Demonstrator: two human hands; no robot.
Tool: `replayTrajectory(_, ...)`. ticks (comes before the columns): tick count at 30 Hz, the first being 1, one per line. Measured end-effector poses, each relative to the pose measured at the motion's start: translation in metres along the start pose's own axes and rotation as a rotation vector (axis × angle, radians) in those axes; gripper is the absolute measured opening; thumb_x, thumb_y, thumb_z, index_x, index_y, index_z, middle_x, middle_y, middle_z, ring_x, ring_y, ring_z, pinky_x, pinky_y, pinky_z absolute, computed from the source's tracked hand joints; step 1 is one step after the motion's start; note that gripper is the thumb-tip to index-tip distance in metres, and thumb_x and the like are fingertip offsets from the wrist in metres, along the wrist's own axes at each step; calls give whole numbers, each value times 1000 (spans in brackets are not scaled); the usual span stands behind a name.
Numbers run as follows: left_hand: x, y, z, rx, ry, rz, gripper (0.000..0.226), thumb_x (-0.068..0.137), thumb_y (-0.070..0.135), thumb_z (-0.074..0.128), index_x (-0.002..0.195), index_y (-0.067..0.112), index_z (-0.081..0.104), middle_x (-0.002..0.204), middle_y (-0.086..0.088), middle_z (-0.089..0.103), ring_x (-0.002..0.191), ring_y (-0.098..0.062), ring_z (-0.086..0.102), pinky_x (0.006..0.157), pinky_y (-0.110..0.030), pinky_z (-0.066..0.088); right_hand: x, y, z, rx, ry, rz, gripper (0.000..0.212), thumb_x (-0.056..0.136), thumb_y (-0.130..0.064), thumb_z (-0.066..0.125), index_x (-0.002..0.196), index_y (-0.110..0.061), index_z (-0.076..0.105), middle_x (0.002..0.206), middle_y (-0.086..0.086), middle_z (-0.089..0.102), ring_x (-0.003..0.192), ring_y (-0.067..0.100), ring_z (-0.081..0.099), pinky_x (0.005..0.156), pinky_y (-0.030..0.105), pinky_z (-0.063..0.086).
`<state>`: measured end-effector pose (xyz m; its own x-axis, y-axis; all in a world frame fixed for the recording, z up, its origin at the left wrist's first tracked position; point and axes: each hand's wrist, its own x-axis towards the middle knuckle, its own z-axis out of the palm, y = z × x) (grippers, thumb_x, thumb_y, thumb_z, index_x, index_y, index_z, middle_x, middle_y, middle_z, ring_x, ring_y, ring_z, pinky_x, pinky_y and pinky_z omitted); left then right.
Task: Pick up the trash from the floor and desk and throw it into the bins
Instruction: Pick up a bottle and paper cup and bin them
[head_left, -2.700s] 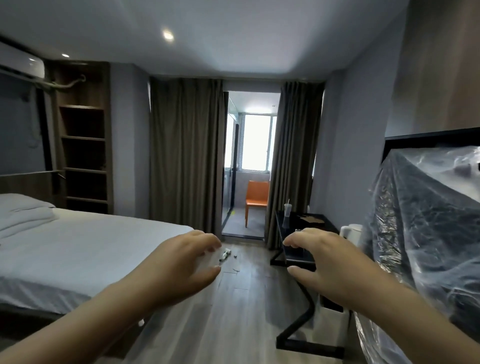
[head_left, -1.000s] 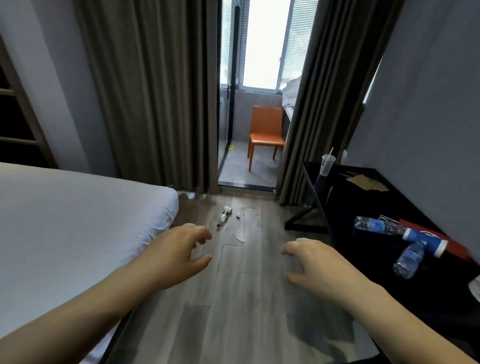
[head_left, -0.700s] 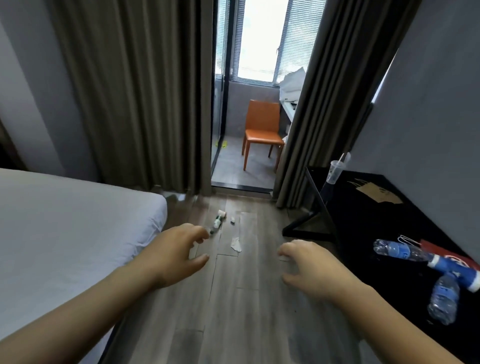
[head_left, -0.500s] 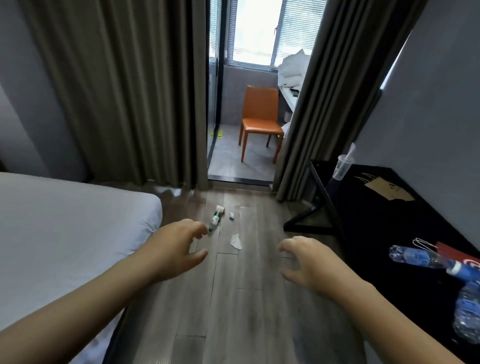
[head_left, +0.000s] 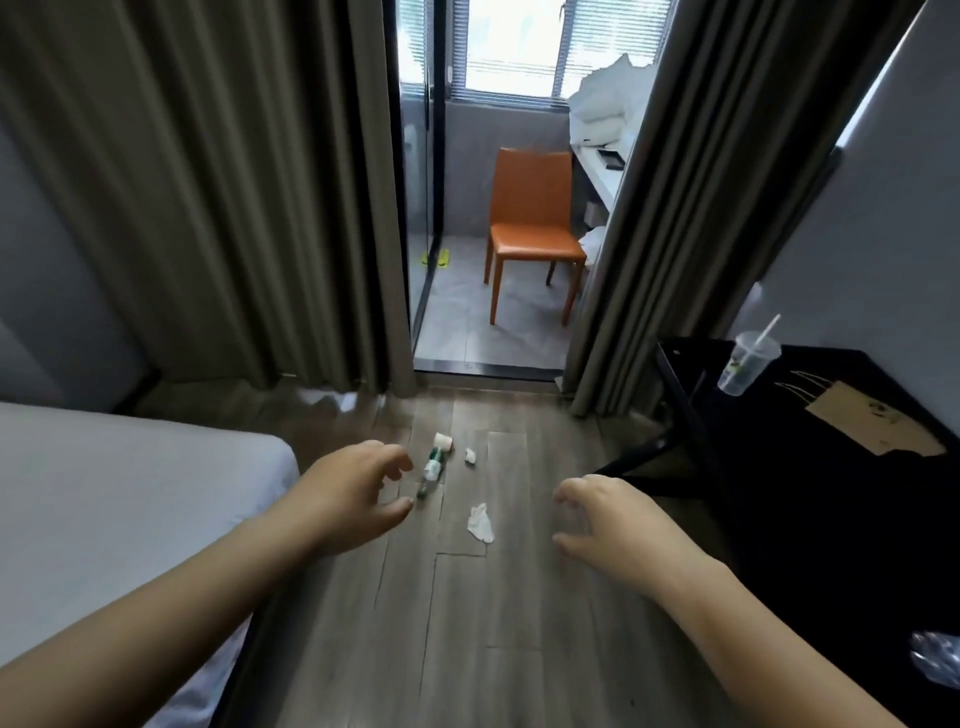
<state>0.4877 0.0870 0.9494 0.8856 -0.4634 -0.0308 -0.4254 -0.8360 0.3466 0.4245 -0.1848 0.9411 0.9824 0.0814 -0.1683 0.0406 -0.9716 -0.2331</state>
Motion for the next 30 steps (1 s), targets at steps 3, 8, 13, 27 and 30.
replayTrajectory(3,58,-3,3,15,-12,-15,33,84,41,63,113,26,59,108,9,61,96,-9,58,83,-26,48,55,25,-17,-3,-26,-13,45,85,-36,62,128,-26,54,121,-7,56,117,13,52,95,25,43)
replayTrajectory(8,132,-13,15,-28,-56,-50,33,83,40,64,112,25,59,106,9,62,93,-8,59,82,-27,49,130,59,-32,-16,-71,-24,46,86,-37,63,129,-25,53,122,-5,57,116,14,52,95,26,43)
replayTrajectory(13,202,-37,25,-37,-92,-71,33,82,41,64,111,26,59,105,10,61,93,-8,59,82,-27,49,196,85,-27,-6,-117,-11,46,86,-38,63,129,-25,53,122,-5,57,116,13,52,96,26,43)
replayTrajectory(27,452,-158,83,-108,-296,-107,29,84,35,60,110,22,61,108,4,63,97,-13,60,81,-27,47,426,132,19,54,-297,171,45,84,-39,61,126,-24,55,120,-5,58,115,13,53,94,25,43)
replayTrajectory(30,502,-191,105,-81,-344,-113,30,85,33,58,112,21,60,110,4,63,102,-15,59,82,-26,46,480,140,40,64,-317,189,46,85,-38,61,128,-22,54,121,-3,58,116,15,53,95,26,42)
